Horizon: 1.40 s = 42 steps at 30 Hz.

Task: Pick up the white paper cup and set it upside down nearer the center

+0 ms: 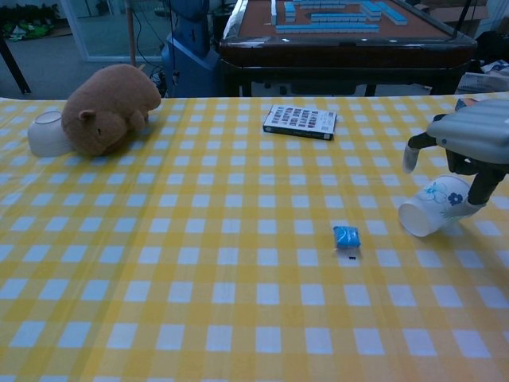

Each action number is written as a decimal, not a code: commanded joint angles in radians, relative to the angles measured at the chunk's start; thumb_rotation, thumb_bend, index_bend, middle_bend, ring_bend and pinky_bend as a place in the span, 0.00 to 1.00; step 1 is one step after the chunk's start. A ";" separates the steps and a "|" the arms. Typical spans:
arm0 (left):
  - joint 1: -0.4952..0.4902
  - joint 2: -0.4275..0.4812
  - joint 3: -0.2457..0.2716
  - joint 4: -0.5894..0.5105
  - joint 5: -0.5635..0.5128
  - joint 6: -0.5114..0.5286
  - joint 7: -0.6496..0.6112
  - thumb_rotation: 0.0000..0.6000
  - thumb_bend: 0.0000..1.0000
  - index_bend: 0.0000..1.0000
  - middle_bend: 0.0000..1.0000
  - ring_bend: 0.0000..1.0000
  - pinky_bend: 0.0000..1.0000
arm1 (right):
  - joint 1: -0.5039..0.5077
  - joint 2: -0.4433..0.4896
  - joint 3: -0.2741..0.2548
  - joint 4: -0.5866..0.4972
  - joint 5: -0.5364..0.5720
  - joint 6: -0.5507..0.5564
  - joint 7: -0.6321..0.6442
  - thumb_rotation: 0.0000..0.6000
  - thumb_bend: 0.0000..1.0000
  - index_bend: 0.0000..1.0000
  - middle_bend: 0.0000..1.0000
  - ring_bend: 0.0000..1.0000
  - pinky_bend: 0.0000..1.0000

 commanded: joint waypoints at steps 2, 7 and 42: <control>0.000 0.000 0.001 -0.001 0.002 0.000 0.000 1.00 0.04 0.42 0.46 0.39 0.65 | 0.021 -0.008 -0.013 0.008 0.035 -0.004 -0.030 1.00 0.00 0.30 1.00 1.00 1.00; -0.001 0.000 0.001 0.000 0.003 -0.001 0.001 1.00 0.04 0.42 0.46 0.39 0.65 | 0.042 -0.026 -0.025 0.020 0.068 -0.008 -0.050 1.00 0.00 0.30 1.00 1.00 1.00; 0.006 0.007 -0.001 0.001 0.001 0.007 -0.019 1.00 0.04 0.42 0.46 0.39 0.65 | 0.020 0.042 0.054 -0.046 -0.018 -0.083 0.456 1.00 0.01 0.54 1.00 1.00 1.00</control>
